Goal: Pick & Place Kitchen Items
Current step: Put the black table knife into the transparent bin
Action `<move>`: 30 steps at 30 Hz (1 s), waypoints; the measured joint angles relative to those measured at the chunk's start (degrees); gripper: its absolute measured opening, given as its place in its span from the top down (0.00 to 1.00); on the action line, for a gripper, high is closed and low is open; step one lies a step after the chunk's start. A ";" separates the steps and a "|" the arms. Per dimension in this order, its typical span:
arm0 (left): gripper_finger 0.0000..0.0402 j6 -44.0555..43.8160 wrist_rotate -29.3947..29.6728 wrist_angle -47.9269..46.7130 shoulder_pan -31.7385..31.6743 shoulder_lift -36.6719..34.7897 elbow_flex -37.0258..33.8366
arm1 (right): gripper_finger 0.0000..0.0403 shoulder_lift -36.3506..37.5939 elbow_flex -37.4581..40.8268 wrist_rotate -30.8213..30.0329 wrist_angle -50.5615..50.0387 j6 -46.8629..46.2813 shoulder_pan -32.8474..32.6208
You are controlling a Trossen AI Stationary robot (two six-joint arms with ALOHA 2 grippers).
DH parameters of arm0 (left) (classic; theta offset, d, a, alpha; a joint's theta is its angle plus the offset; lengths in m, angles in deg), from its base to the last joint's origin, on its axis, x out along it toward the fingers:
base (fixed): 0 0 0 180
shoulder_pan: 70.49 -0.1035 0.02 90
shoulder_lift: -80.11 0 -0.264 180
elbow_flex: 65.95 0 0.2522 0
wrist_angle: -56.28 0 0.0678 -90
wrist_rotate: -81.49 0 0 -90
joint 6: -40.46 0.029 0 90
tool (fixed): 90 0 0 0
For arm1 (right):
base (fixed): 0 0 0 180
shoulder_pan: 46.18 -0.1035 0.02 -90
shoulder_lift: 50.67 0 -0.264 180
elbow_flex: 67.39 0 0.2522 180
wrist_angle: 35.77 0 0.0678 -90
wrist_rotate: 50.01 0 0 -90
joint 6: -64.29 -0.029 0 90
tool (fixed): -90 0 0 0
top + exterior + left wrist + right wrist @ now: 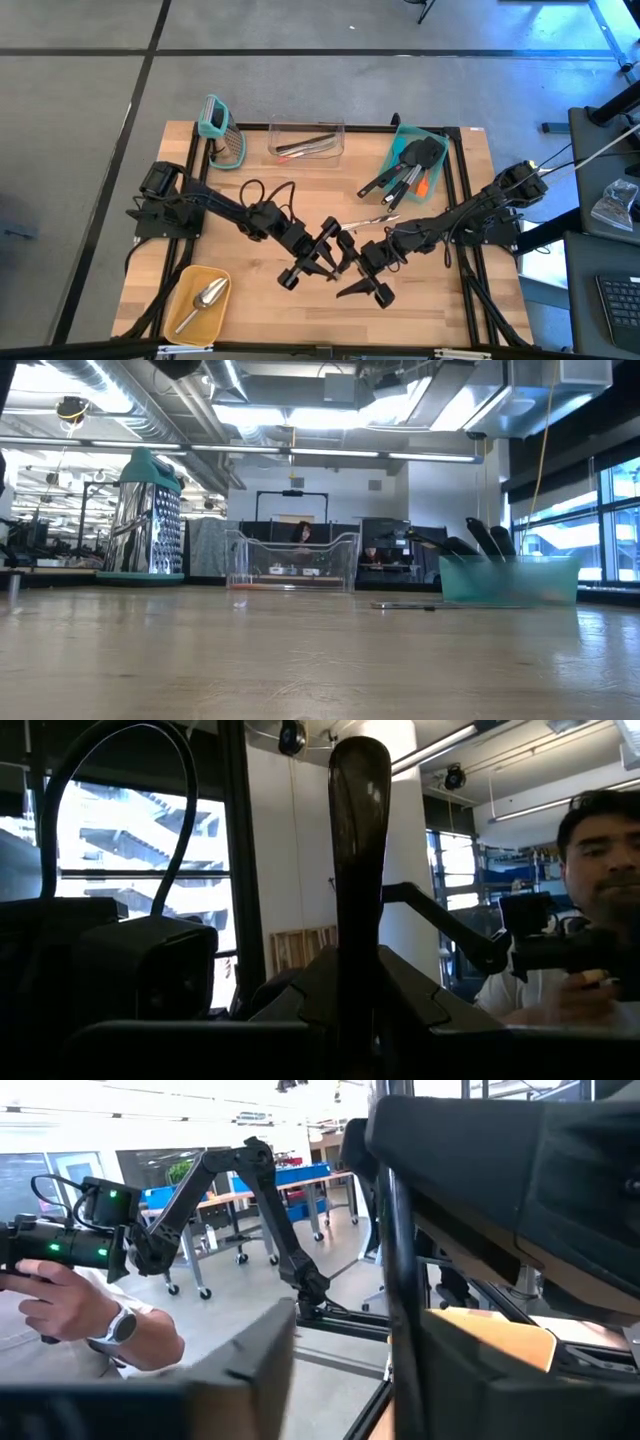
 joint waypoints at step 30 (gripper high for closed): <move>0.70 -0.71 5.31 -7.84 0.13 -0.56 0.02 | 1.00 -0.02 0.09 -6.05 -5.95 -1.31 -1.16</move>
